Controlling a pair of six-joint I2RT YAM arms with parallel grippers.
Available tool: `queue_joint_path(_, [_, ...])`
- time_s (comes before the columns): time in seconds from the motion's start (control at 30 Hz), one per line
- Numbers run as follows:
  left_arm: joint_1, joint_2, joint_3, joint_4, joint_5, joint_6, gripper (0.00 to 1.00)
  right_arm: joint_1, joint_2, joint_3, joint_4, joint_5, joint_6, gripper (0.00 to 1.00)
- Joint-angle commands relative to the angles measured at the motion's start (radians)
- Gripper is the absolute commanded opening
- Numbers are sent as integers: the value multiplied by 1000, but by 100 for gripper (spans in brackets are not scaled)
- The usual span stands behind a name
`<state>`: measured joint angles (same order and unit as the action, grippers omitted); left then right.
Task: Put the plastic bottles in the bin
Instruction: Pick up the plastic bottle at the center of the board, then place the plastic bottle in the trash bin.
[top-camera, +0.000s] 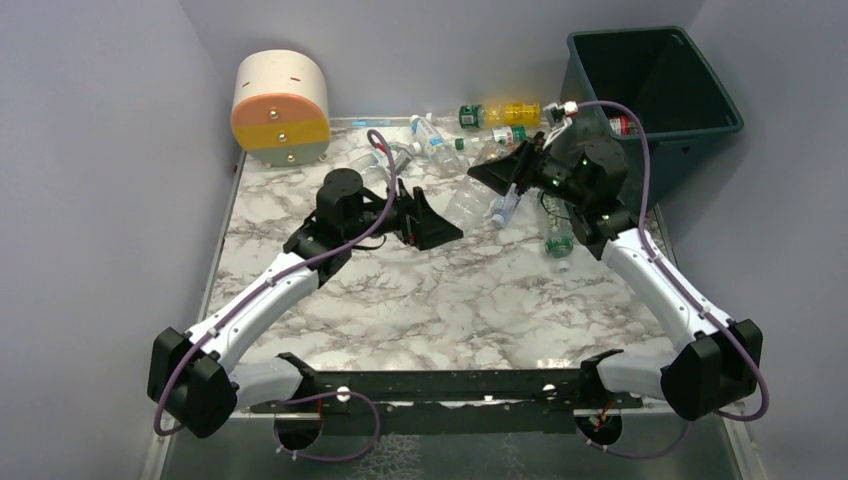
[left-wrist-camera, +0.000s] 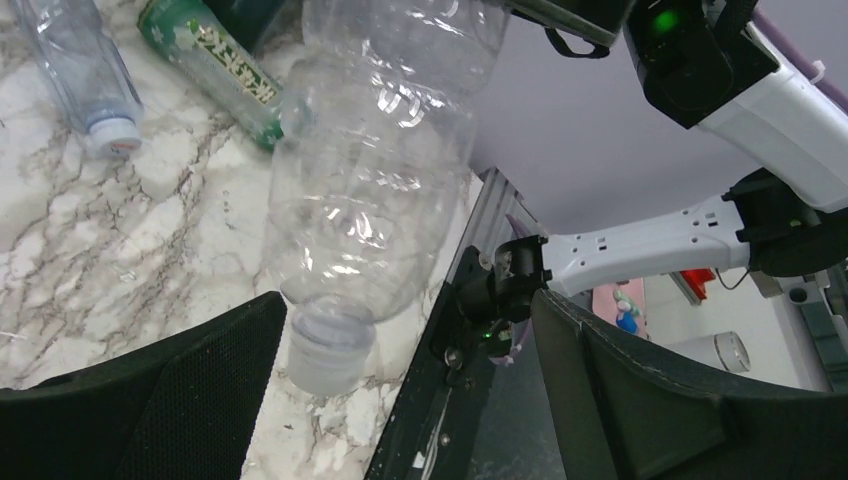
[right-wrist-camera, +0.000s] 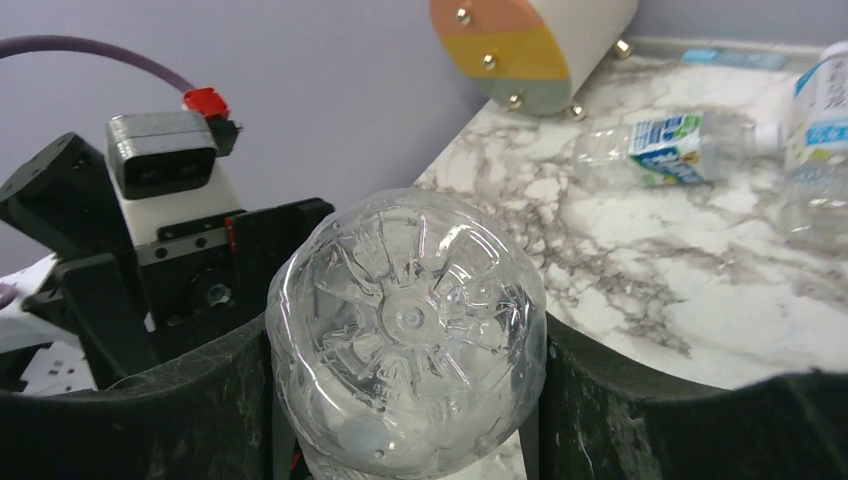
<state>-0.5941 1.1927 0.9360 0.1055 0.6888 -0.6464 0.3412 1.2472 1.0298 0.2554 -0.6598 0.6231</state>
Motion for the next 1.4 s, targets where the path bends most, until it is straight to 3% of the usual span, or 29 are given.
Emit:
queue_joint_path(0.0, [21,-54,44,-47,18,33,99,1,-3,101,-137,115,-123,53])
queue_joint_path(0.37, [40,-77,-11,-37,15,33,99,0,62,422,-373,353,-348,53])
queue_joint_path(0.7, [42,-78,-39,-31,18,34,99,-7,164,663,-447,723,-578,53])
queue_joint_path(1.0, [43,-88,-54,-39,18,38,99,-31,272,820,-374,1068,-784,51])
queue_joint_path(1.37, [43,-90,-54,-53,21,43,99,-84,361,882,-116,1267,-1094,51])
